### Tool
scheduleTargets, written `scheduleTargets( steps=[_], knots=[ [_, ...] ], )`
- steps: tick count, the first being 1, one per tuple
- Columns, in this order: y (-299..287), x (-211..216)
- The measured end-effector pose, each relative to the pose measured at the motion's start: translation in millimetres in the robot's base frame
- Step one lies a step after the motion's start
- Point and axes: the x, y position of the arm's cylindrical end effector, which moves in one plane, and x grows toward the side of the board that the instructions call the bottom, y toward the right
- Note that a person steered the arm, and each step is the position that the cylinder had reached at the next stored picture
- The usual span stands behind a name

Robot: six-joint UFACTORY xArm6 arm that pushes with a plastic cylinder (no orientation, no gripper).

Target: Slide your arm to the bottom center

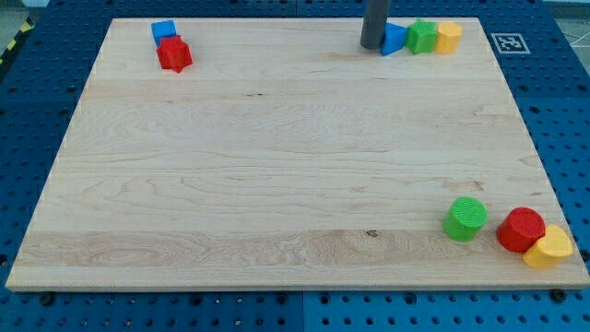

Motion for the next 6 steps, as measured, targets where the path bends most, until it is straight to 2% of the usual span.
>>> scheduleTargets(
  steps=[1, 3, 4, 5, 6],
  knots=[
    [-34.7, 21.6],
    [-130.2, 131.9],
    [-141.6, 227.6],
    [-123.8, 310.6],
    [-94.2, 363.2]
  ],
)
